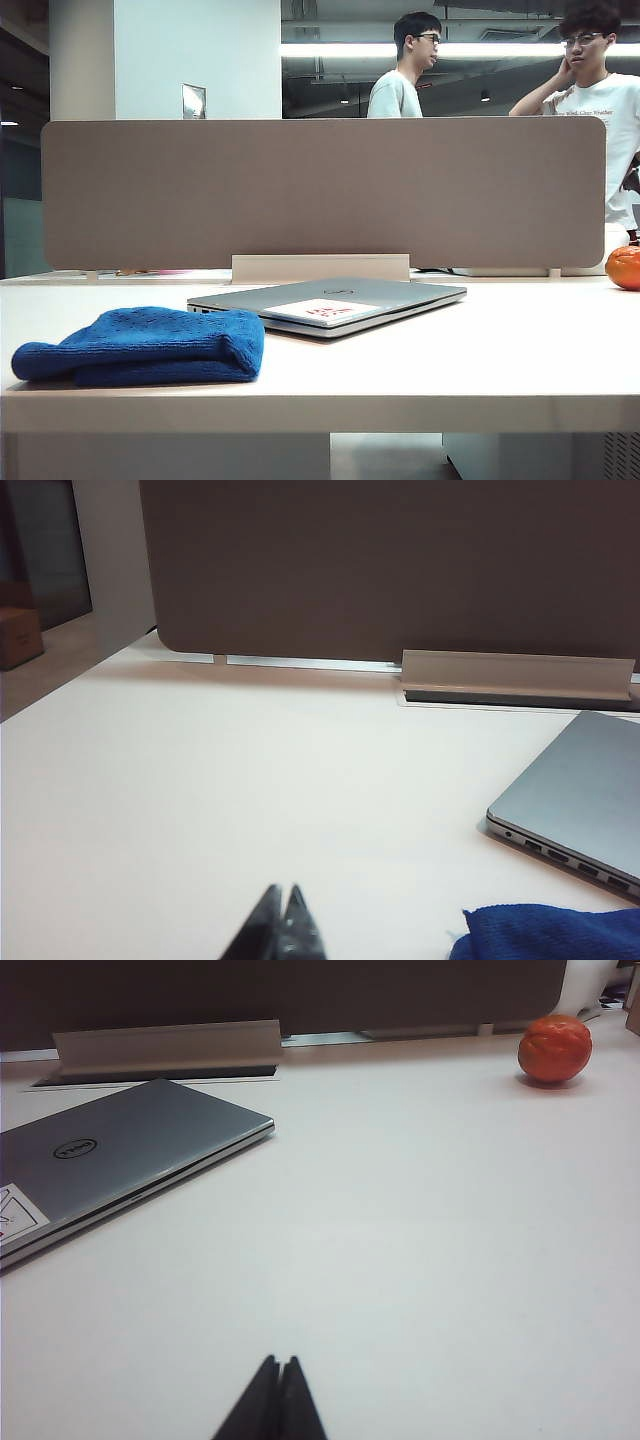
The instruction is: Pick up the blue rag and put it over the laptop.
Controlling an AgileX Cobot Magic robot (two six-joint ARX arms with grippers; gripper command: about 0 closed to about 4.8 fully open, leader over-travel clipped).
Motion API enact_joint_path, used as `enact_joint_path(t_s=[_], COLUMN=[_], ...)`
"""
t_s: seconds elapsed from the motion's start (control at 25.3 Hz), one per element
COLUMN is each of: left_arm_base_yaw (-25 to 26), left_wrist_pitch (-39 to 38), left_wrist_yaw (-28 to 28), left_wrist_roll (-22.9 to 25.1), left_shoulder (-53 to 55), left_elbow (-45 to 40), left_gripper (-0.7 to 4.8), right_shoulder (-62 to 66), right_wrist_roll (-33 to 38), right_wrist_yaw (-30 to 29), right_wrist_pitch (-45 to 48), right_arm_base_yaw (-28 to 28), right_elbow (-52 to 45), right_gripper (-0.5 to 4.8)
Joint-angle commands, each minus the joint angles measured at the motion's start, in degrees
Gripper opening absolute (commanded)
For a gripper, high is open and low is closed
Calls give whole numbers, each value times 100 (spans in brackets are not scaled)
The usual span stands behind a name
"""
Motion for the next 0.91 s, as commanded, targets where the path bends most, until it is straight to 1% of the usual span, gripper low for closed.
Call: enact_joint_path(t_s=[0.04,0.2,0.28,0.36,0.43,0.47,0.55,0.63,0.67,0.79,0.91], left_arm_base_yaw=[-4,-4,-4,-4,-4,-4,-4,-4,-4,-4,-4], left_wrist_pitch=[50,52,50,48,48,48,46,48,46,48,46], left_wrist_yaw=[22,22,20,2,0,2,2,2,2,2,0], left_wrist_roll=[4,7,7,7,7,7,7,7,7,4,4], left_shoulder=[7,7,7,7,7,7,7,7,7,7,7], left_elbow=[20,20,20,20,20,20,20,20,20,20,20], left_gripper=[-6,-6,-6,-6,-6,-6,-6,-6,-6,-6,-6], right_shoulder=[-13,-13,-13,-13,-13,-13,-13,-13,-13,-13,-13], right_wrist_roll=[7,11,31,94,210,299,542,769,1008,1309,1873], right_wrist_yaw=[-24,-138,-417,-822,-1058,-1213,-1703,-1869,-1989,-2144,-2267], right_wrist_pitch=[105,37,31,20,-11,-37,-92,-81,-66,-52,-50], right_arm_base_yaw=[-7,-2,-2,-2,-2,-2,0,0,0,9,11], right_elbow=[-31,-31,-31,-31,-28,-28,-28,-28,-28,-28,-28], right_gripper=[-1,-1,-1,-1,-1,-1,-1,-1,0,0,0])
